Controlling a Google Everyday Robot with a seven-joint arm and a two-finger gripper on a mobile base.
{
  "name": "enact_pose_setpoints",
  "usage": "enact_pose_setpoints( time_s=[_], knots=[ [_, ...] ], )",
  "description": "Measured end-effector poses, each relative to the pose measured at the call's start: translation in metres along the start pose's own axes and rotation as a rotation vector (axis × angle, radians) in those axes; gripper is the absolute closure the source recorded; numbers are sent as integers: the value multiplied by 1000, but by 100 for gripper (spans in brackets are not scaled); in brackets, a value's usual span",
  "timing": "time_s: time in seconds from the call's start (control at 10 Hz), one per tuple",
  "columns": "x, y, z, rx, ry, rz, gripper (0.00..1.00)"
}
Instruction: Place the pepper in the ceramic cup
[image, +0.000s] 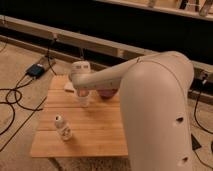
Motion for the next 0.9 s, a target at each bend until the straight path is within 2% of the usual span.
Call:
enact_pose_setpoints(
  time_s=[0.9],
  knots=[
    [1,-1,-3,3,5,5,26]
  ],
)
